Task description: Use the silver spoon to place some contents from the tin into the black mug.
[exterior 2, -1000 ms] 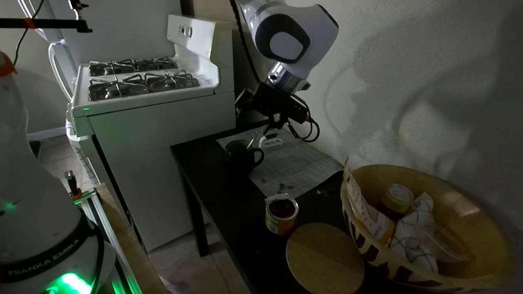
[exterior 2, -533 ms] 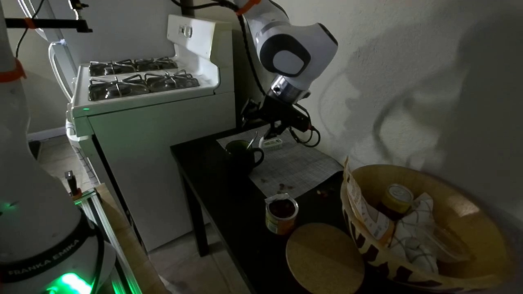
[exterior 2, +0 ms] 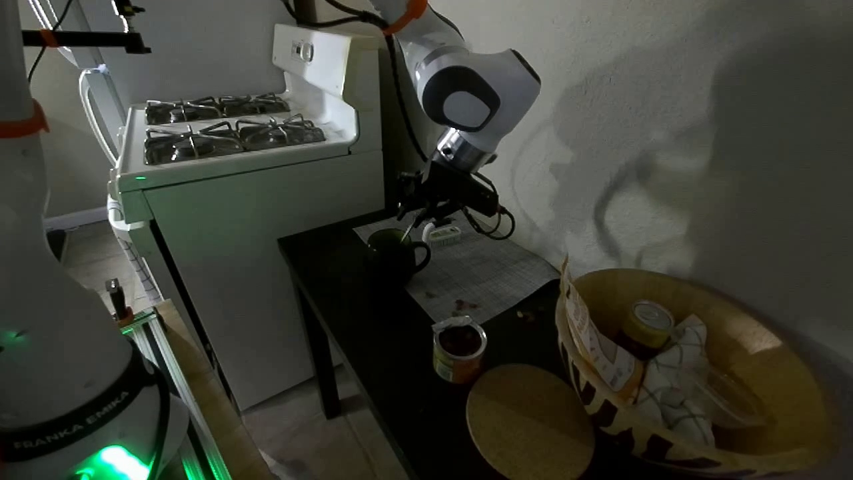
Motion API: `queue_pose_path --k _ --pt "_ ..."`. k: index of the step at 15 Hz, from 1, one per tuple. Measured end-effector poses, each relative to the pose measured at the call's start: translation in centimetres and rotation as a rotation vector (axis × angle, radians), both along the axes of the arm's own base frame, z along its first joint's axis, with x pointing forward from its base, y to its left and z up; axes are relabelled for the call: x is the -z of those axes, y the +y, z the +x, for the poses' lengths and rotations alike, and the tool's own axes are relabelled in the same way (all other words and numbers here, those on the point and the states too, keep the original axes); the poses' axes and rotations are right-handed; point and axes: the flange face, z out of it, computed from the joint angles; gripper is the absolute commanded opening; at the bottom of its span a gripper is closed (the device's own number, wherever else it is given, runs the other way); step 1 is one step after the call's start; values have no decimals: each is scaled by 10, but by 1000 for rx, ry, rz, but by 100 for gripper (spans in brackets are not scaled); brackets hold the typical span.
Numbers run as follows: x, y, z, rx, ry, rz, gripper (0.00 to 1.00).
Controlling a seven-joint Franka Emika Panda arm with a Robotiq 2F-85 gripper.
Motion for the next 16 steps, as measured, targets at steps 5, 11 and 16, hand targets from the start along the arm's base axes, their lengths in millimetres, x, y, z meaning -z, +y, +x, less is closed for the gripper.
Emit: queue_pose_path --k 5,11,16 --pt "10 0 -1 -47 15 -42 43" --pt "13 0 7 -78 -38 -104 58" --pt "10 17 9 -143 -40 -119 59"
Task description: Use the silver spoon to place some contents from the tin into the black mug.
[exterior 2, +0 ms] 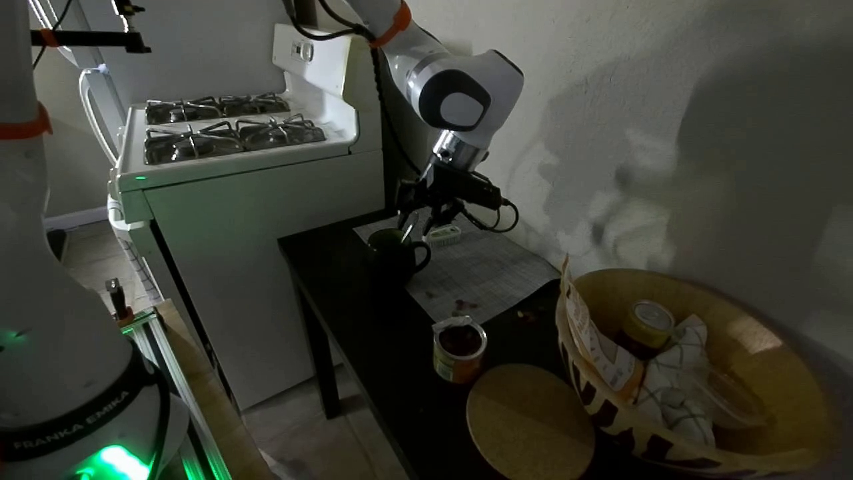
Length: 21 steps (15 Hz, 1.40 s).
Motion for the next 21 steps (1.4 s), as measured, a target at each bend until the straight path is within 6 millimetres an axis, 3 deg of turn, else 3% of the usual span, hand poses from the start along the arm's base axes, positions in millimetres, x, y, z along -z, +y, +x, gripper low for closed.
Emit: queue_pose_path --k 11,21 --pt "-10 21 2 -133 -8 -72 38" --pt "-10 28 3 -193 -10 -115 40"
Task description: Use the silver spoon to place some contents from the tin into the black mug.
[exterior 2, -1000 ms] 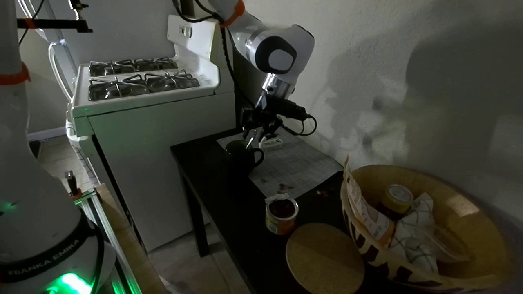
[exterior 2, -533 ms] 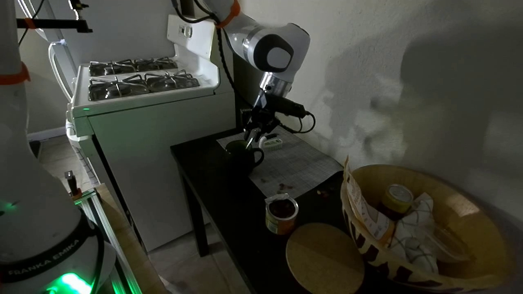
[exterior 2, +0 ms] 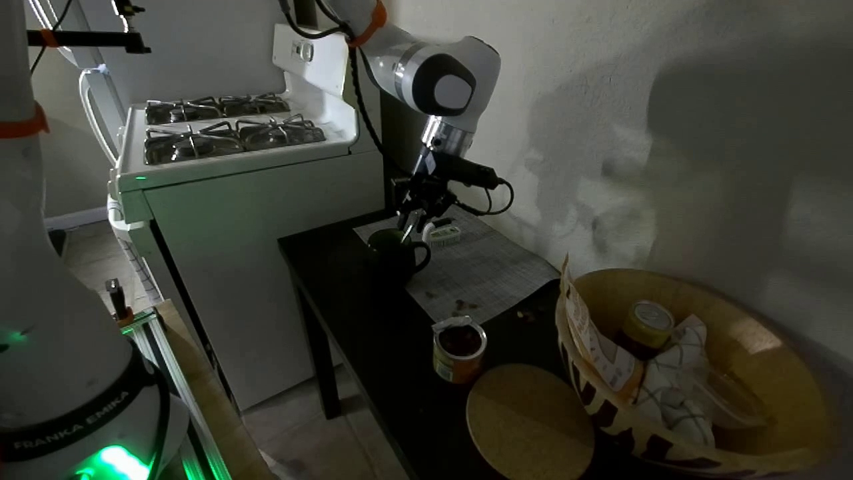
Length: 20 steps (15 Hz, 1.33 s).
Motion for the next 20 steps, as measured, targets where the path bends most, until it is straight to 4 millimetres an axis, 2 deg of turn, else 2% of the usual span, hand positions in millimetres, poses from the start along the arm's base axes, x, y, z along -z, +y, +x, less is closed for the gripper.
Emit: queue_pose_path --k 3,4,5,6,7,9,15,17,20 --pt "-1 4 1 -9 -4 -1 35" --pt "-2 5 2 -12 -5 -1 29" --pt "-2 6 2 -14 -6 -1 30" --pt "-3 7 2 -16 -7 -1 5" --pt "-3 8 2 -17 -7 -1 7" --pt "-3 8 2 -19 -8 -3 0" --pt "-5 7 2 -20 -9 -9 2" --pt "-16 8 -1 -19 -9 -10 2" --pt "-56 10 -10 -4 -13 -17 2"
